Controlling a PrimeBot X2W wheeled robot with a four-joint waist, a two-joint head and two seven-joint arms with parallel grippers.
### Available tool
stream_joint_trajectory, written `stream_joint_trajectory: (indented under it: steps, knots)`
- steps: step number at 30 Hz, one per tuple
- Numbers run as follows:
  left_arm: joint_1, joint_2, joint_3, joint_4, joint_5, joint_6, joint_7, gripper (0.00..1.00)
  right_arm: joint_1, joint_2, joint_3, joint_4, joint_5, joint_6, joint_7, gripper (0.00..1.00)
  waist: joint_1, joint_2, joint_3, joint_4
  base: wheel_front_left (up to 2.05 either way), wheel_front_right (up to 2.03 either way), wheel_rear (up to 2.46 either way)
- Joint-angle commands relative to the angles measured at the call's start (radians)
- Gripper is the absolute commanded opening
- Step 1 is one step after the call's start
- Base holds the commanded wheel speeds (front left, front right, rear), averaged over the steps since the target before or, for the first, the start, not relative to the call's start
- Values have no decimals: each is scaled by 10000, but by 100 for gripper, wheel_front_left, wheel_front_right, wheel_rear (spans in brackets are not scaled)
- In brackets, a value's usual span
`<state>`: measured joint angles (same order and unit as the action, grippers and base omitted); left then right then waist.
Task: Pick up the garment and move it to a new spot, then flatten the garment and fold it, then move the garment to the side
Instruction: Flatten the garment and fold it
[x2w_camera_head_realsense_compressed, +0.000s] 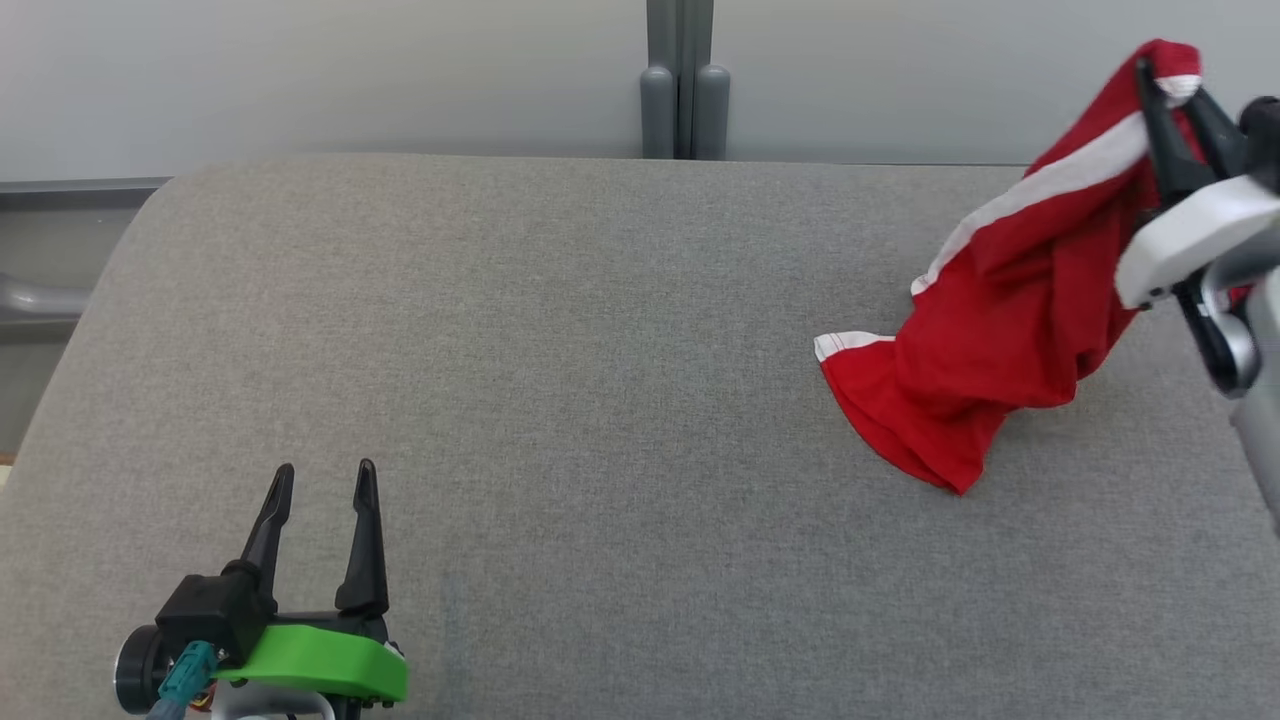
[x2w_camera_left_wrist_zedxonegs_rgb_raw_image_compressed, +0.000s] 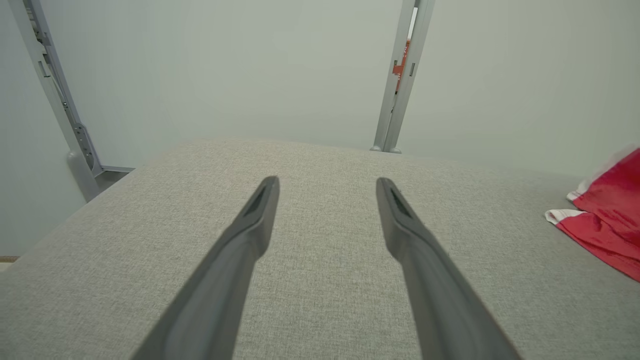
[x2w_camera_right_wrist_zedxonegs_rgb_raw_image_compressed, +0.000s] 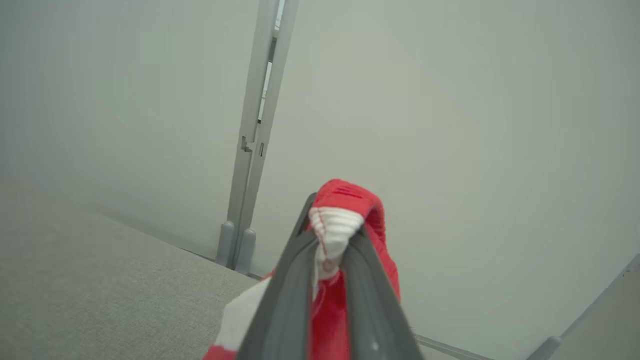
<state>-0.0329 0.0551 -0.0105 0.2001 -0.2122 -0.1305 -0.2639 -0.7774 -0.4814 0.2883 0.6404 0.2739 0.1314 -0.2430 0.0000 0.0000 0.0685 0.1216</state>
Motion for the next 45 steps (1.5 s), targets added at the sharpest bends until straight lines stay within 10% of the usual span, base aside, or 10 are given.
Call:
stream_joint_trajectory:
  steps: [1, 20, 45]
  knots:
    - [61, -6, -2, -22, -106, 4, -2, 100, -114, 278, 293, -126, 125, -18, 57, 0, 0, 0, -9, 51, 0, 0, 0]
    - [-358, -35, 100, 105, -111, 4, -1, 100, -3388, 3999, 1964, 582, 1186, -18, -222, 0, 0, 0, 287, 710, 0, 0, 0]
    - [-107, -34, -107, 177, -316, 44, -1, 100, 5335, 2450, -566, -1844, 2264, -15, -223, 0, 0, 0, 147, -186, 0, 0, 0]
